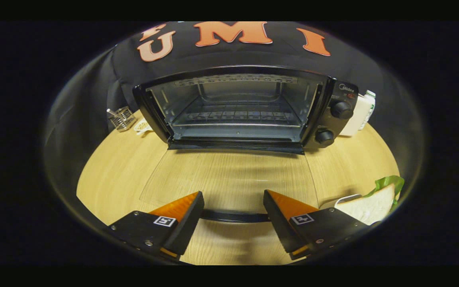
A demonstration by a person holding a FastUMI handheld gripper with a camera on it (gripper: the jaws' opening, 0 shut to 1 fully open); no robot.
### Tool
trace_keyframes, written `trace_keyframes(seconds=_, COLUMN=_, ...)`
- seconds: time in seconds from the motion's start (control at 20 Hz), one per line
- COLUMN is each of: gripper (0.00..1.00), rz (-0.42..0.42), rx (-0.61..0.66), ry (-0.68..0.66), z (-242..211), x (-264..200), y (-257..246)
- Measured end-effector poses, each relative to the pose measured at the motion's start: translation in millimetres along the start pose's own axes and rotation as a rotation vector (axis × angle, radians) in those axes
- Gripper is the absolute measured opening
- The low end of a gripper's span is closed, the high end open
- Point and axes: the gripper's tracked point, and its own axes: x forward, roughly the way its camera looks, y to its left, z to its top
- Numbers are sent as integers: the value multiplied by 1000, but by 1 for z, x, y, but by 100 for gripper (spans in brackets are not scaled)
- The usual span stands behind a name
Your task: Open the toaster oven, put the food inside, and close the toaster oven door.
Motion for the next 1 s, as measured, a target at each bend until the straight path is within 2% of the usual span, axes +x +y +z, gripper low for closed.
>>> trace_keyframes(seconds=0.15, gripper=89, rz=6, rx=-14, ry=19, z=-4, x=-4, y=2)
trace_keyframes(seconds=0.25, gripper=89, rz=67, rx=-11, ry=57, z=-6, x=-20, y=8)
trace_keyframes(seconds=0.3, gripper=89, rz=99, rx=-24, ry=35, z=0, x=-30, y=11)
trace_keyframes(seconds=0.45, gripper=91, rz=113, rx=-54, ry=-77, z=24, x=-65, y=-2)
trace_keyframes(seconds=0.5, gripper=97, rz=112, rx=-57, ry=-94, z=29, x=-74, y=-8)
trace_keyframes(seconds=0.6, gripper=98, rz=99, rx=-57, ry=-119, z=37, x=-90, y=-24)
trace_keyframes(seconds=0.75, gripper=98, rz=97, rx=-69, ry=-133, z=43, x=-112, y=-48)
trace_keyframes(seconds=1.0, gripper=98, rz=22, rx=-131, ry=-131, z=37, x=-130, y=-111)
